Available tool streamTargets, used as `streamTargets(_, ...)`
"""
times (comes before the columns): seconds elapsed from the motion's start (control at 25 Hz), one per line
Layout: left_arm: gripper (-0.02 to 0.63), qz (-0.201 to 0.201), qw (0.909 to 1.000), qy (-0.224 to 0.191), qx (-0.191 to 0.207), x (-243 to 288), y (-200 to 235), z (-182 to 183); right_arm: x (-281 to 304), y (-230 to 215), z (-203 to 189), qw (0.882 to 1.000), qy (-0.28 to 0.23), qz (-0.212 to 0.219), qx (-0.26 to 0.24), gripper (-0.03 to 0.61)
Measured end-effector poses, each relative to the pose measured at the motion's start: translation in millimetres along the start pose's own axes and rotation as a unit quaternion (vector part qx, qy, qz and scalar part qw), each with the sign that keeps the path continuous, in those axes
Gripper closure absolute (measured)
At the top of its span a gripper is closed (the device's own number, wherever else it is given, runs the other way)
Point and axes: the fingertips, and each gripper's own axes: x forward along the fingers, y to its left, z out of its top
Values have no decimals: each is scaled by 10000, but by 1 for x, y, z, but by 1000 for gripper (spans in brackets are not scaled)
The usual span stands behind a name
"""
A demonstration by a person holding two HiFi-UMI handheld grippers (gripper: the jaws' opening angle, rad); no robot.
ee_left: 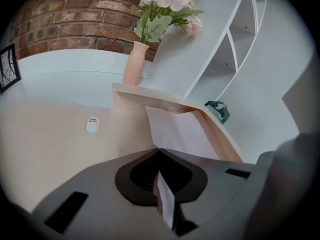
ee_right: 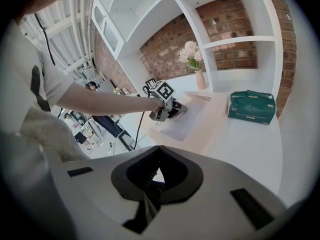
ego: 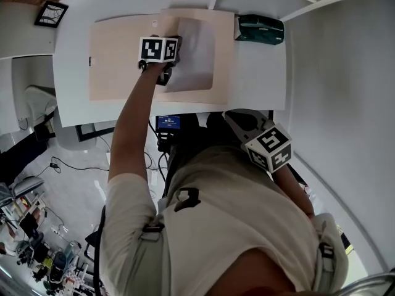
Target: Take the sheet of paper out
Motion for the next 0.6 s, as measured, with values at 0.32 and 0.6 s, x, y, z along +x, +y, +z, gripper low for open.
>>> streamTargets(0.32,597,16,9998,12,-195,1,2,0,-3,-7,-6,9999,-89,-81,-23,560)
streamTargets(0.6,597,30,9995,-10,-305,1,2,-2,-5,-6,-5,9998,-124,-147,-93,560)
